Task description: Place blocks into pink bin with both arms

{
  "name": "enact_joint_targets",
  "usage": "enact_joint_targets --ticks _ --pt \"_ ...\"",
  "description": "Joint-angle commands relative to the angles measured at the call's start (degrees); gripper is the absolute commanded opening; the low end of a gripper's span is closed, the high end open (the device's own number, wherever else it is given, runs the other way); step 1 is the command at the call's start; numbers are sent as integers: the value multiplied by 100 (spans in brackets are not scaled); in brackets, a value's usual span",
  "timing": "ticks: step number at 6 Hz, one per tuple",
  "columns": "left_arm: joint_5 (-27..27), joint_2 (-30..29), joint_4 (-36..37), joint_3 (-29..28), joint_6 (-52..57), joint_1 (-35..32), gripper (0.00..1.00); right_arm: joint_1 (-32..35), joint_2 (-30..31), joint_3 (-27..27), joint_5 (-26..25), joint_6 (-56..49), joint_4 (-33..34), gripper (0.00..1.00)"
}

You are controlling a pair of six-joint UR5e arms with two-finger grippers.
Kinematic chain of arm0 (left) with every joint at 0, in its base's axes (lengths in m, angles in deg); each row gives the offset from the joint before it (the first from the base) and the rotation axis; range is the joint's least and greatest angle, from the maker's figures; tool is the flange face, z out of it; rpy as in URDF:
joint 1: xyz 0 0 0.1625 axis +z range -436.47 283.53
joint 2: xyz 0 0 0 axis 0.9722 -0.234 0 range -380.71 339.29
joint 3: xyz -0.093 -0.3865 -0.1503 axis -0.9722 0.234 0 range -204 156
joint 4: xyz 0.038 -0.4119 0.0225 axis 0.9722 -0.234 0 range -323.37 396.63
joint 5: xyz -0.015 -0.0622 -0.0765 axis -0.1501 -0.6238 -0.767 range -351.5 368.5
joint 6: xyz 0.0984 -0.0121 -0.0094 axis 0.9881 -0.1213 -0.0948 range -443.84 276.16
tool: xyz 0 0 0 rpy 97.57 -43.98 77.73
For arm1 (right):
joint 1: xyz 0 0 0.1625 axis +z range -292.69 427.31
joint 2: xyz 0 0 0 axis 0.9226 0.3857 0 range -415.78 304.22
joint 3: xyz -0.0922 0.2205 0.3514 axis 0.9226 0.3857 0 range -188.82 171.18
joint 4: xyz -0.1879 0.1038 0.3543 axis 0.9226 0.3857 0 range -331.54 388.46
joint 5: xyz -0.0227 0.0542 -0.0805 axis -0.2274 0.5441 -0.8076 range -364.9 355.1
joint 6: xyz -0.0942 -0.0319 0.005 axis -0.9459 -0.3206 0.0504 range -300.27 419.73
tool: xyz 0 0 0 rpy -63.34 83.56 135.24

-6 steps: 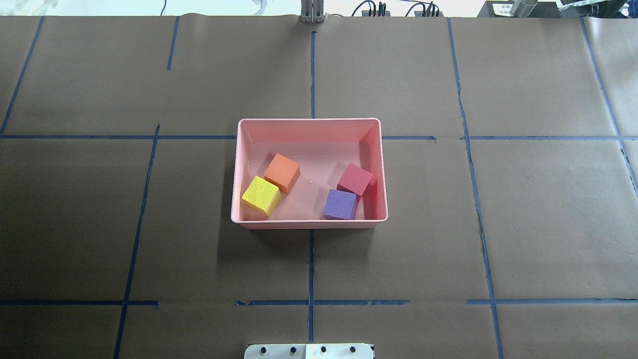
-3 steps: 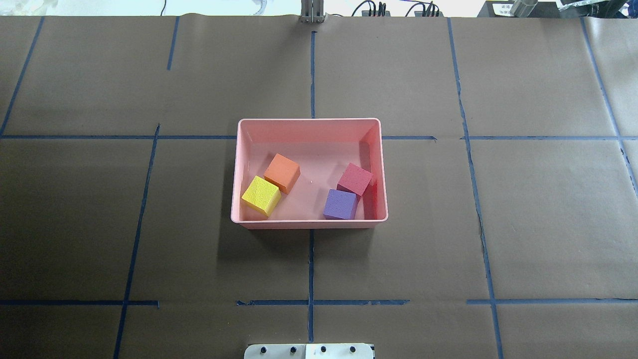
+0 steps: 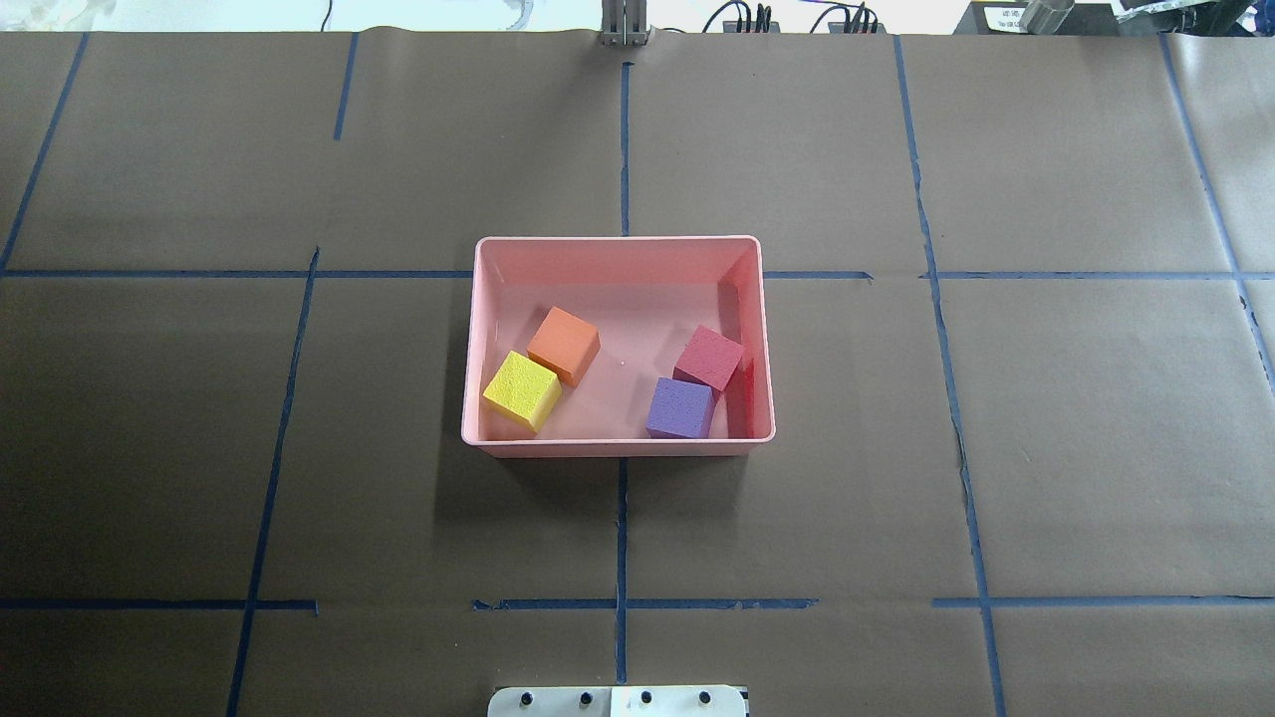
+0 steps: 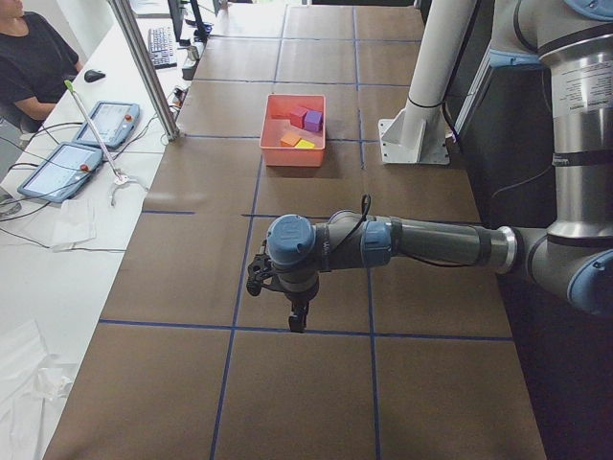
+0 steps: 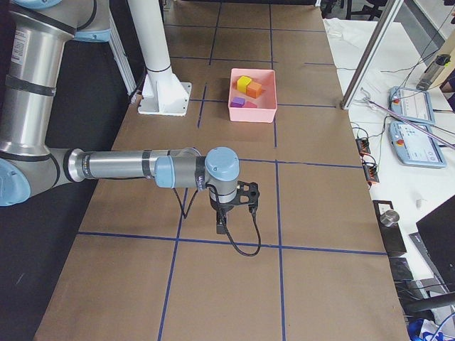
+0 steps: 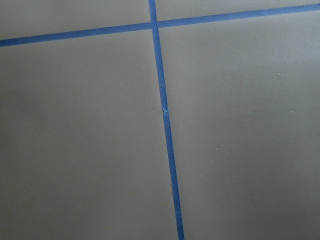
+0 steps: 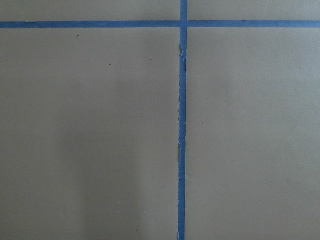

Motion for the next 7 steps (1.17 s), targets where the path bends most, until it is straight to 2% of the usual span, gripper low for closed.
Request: enact_joint_targets --ticks 1,2,3,4,7 --pt "15 319 -65 44 0 -18 100 0 11 -2 30 -144 -4 100" --pt "15 348 -66 44 9 -18 100 0 11 -2 29 -145 -13 100" --pt "-37 470 12 522 0 -122 100 0 11 16 -5 -153 -13 100" --pt "-37 646 4 684 -9 -141 100 0 -7 60 -23 -154 -4 100" --pt "-72 656 -13 702 0 -141 100 0 -16 86 -6 -154 -4 100"
